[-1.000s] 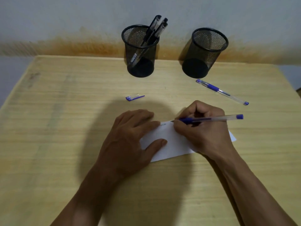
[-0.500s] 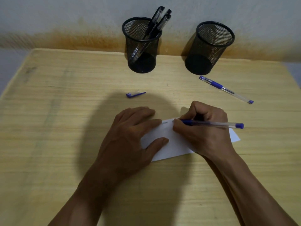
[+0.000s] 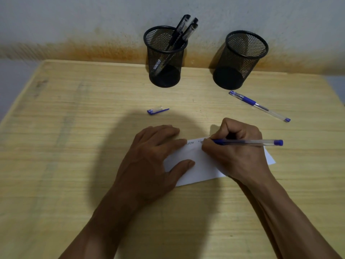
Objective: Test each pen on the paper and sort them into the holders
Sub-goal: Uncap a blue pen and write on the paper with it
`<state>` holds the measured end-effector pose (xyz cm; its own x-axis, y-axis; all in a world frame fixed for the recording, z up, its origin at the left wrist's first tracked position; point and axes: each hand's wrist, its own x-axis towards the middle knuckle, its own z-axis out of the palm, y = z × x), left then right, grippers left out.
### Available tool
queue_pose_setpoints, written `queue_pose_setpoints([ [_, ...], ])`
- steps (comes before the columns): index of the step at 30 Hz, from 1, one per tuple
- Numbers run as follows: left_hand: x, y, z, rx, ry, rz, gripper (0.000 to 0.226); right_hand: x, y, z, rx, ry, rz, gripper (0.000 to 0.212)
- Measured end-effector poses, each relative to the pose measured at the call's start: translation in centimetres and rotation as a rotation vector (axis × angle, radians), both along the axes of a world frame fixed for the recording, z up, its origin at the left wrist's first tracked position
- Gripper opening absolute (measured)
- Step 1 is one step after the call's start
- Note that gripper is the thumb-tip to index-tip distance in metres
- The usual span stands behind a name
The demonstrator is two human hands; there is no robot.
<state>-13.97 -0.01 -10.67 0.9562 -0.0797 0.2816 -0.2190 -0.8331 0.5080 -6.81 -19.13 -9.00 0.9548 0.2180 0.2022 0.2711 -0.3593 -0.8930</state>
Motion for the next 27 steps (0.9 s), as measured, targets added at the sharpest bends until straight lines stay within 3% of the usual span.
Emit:
queue_pose_setpoints([
  [27,-0.03,0.05,-0.05,0.0,0.009,0.004,0.048,-0.24,-0.17,0.31,-0.014,0.004,-0.042,0.023],
])
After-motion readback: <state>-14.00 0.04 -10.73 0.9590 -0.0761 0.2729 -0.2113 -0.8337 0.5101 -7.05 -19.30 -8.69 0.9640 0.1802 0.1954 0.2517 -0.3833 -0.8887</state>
